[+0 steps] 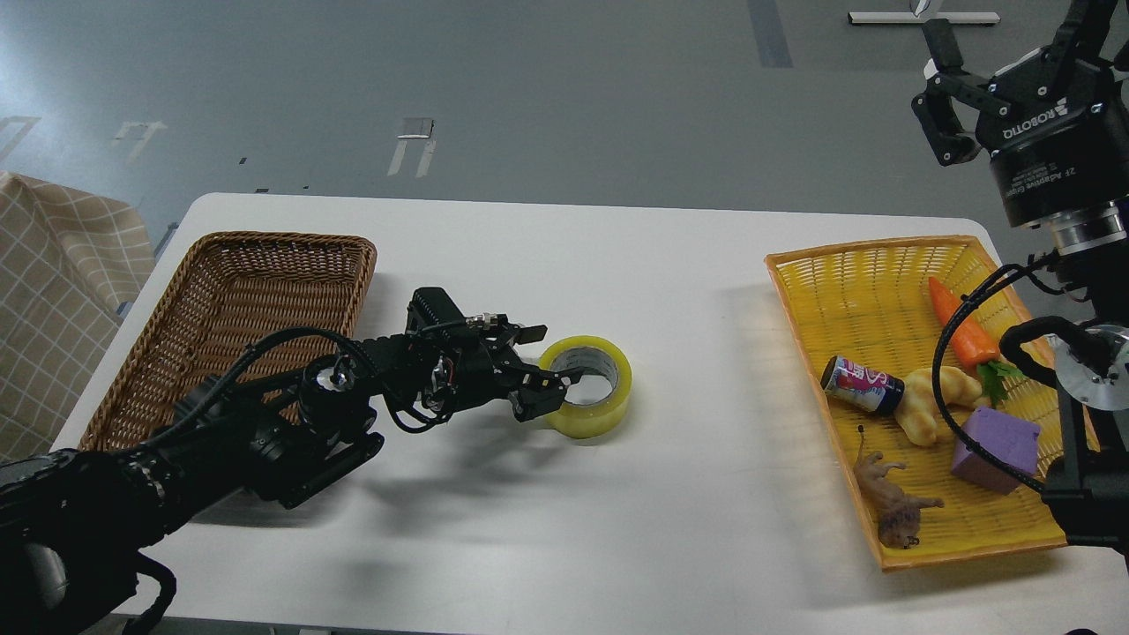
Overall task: Place and transfer tape with both arms
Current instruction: 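Close the left gripper on the rim of the tape roll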
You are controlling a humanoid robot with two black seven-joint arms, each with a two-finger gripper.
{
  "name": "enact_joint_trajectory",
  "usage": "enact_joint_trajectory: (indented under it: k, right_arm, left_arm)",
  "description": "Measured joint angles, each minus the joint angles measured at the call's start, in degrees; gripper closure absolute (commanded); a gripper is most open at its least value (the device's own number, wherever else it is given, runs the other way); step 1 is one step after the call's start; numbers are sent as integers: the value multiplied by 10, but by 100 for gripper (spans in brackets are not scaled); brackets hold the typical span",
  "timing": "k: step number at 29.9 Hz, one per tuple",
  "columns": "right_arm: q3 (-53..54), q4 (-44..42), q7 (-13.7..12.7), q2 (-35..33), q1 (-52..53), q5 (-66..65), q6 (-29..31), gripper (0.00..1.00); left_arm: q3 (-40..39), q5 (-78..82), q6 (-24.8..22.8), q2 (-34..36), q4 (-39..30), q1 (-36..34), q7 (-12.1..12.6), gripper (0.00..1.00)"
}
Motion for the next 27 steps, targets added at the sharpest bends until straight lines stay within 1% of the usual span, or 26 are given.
enact_joint_trajectory:
  k: [2, 4, 6, 7, 8, 9, 10, 11, 12, 14, 16, 21, 27]
  right_arm:
    - [0, 0, 0, 0, -1, 0, -4, 1]
    - [0, -1, 0, 0, -2, -1, -7, 1]
    - [0, -1, 0, -1, -4, -1, -9, 1]
    - [0, -1, 0, -1, -6, -1, -10, 1]
    - [0, -1, 0, -1, -8, -1, -10, 1]
    - [0, -1, 0, -1, -10, -1, -11, 1]
    - [0, -1, 0, -1, -11, 0, -11, 1]
    - [0, -1, 0, -1, -11, 0, -11, 1]
    - [0, -2, 0, -1, -11, 0, -11, 1]
    - [0, -2, 0, -1, -12, 0, -11, 1]
    - [0, -2, 0, -1, -12, 0, -11, 1]
    - [0, -3, 0, 0, -13, 0, -11, 1]
    - [0, -3, 0, 0, -18, 0, -11, 1]
  left_arm:
    - [11, -2, 1, 1, 1, -3, -8, 27]
    - [23, -6, 2, 2, 2, -6, -11, 33]
    - [28, -10, 2, 2, 7, -7, -13, 34]
    - [29, -11, 2, 1, 10, -8, -13, 39]
    - [30, -11, 2, 1, 11, -8, -13, 39]
    - [30, -12, 2, 1, 13, -8, -13, 46]
    - [30, -12, 2, 1, 15, -8, -13, 56]
    - [30, -12, 2, 1, 17, -8, -13, 59]
    - [30, -13, 2, 1, 19, -8, -13, 67]
    - [30, -14, 2, 1, 22, -8, -13, 74]
    - [30, -18, 2, 2, 24, -8, -13, 74]
    - [30, -24, 2, 4, 26, -8, -13, 79]
    - [30, -25, 2, 5, 27, -9, -13, 80]
